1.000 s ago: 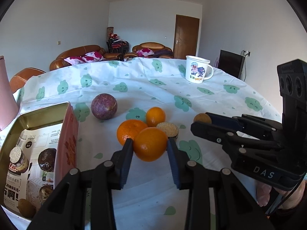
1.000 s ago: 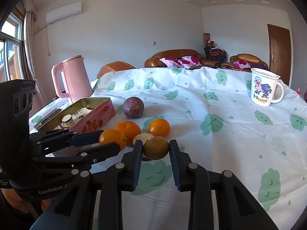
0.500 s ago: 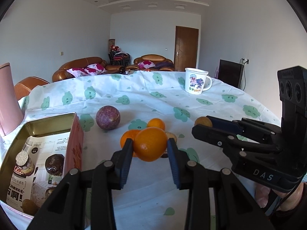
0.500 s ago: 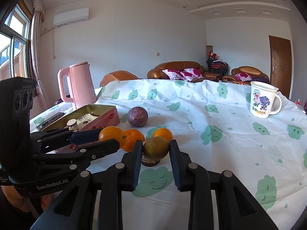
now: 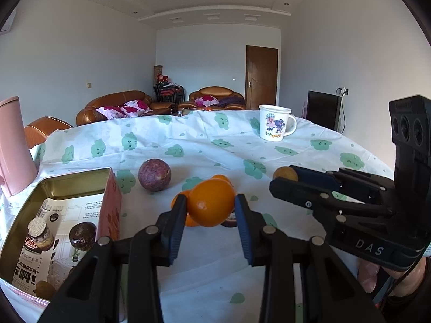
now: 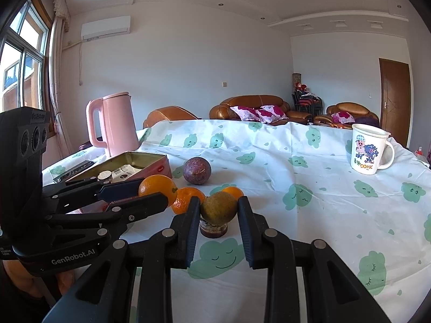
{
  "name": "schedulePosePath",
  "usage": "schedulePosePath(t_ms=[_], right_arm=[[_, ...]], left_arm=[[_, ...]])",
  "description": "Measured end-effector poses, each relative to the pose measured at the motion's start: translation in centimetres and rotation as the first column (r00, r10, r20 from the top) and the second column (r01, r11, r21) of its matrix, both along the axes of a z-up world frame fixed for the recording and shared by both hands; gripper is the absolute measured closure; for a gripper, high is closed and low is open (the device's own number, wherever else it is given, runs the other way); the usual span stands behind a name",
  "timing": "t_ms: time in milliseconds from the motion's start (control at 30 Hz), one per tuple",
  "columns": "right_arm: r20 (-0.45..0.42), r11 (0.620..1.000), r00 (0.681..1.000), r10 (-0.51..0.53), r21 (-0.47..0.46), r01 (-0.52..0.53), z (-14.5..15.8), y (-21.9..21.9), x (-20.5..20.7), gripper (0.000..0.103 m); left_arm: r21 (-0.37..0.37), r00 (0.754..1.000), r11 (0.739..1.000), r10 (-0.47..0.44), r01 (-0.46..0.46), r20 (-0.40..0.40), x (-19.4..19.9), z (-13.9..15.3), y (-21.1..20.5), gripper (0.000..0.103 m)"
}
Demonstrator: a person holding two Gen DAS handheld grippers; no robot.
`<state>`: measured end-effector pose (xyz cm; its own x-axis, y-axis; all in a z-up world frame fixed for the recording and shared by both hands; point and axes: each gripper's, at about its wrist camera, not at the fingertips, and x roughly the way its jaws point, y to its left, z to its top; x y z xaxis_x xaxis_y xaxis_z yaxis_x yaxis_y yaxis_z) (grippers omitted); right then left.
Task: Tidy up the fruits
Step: 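Lift the orange with left gripper while right lifts the kiwi toward the tin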
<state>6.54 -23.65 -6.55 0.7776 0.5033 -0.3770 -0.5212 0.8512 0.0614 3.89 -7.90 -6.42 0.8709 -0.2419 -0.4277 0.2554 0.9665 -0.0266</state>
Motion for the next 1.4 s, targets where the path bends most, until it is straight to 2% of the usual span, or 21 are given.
schedulePosePath(t_ms=[900, 1200, 1400], right_arm=[[0.101, 1.000, 0.995, 0.009, 0.021, -0.011, 0.3, -0.2, -1.5, 0.073], [0.072, 1.000, 0.997, -0.012, 0.011, 0.011, 0.4, -0.1, -0.9, 0.073], [0.046, 1.000, 0.999, 0.012, -0.013, -0.012, 0.7, 1.2, -0.5, 0.073]], left_arm=[[-0.007, 0.993, 0.999, 0.033, -0.033, 0.116, -1.7, 0.6, 0.3, 0.065], [-0.006, 0.993, 1.000, 0.021, -0.020, 0.118, -2.3, 0.9, 0.1, 0.065], [-0.022, 0.991, 0.998, 0.059, -0.057, 0.117, -2.6, 1.6, 1.6, 0.065]])
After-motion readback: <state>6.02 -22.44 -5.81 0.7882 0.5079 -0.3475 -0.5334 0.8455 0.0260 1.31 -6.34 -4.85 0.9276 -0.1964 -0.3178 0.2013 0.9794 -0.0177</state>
